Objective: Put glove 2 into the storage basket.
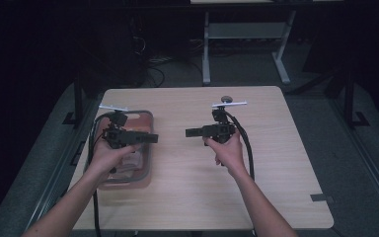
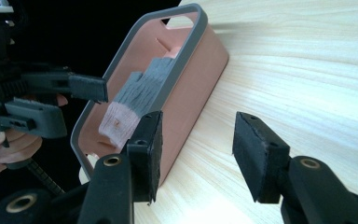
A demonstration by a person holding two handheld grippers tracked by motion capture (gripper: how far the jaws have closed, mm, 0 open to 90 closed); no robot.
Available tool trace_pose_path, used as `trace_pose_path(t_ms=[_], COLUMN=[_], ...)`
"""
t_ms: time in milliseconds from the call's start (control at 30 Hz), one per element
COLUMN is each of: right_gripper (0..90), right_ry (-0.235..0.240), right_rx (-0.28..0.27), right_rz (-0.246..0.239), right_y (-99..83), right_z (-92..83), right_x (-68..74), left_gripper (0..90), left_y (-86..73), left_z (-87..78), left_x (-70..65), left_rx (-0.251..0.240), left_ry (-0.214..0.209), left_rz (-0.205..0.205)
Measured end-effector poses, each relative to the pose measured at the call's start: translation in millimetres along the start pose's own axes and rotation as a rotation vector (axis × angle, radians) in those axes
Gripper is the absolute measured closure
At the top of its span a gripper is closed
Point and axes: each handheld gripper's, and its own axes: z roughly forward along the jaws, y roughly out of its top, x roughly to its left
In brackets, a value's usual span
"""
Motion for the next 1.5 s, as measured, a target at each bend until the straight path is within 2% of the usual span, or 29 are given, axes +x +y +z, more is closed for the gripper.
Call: trace_pose_path(t_ms=[200, 267, 767, 1000, 1200, 1400, 1500], right_gripper=[52.0, 51.8, 50.9, 50.7, 49.1, 48.7, 48.8], right_ry=[-0.007, -0.01, -0.026, -0.028, -0.049, -0.052, -0.059], right_rx=[-0.016, -0.02, -0.046, -0.053, -0.052, -0.069, -0.074], right_rz=[0.018, 0.023, 0.062, 0.079, 0.092, 0.121, 0.139], right_y=[-4.0, -5.0, -13.1, -18.2, -22.9, -31.3, -35.2], right_z=[-10.3, -13.3, -33.2, -41.1, -51.0, -59.9, -64.5], right_x=[-5.9, -8.7, -27.0, -34.8, -46.6, -60.3, -66.1], left_gripper=[32.5, 32.5, 31.2, 30.3, 29.3, 29.1, 29.3], left_y=[0.6, 0.8, -0.2, -1.8, -6.6, -8.0, -8.5], left_z=[6.0, 8.2, 29.0, 39.1, 51.2, 62.5, 66.5], left_x=[-3.5, -4.9, -20.2, -26.4, -29.3, -36.2, -38.9], left_rx=[0.007, -0.002, 0.028, 0.033, 0.051, 0.06, 0.065], left_ry=[-0.012, -0.016, -0.052, -0.061, -0.077, -0.096, -0.091], left_rz=[0.013, 0.005, 0.038, 0.036, 0.023, 0.036, 0.046])
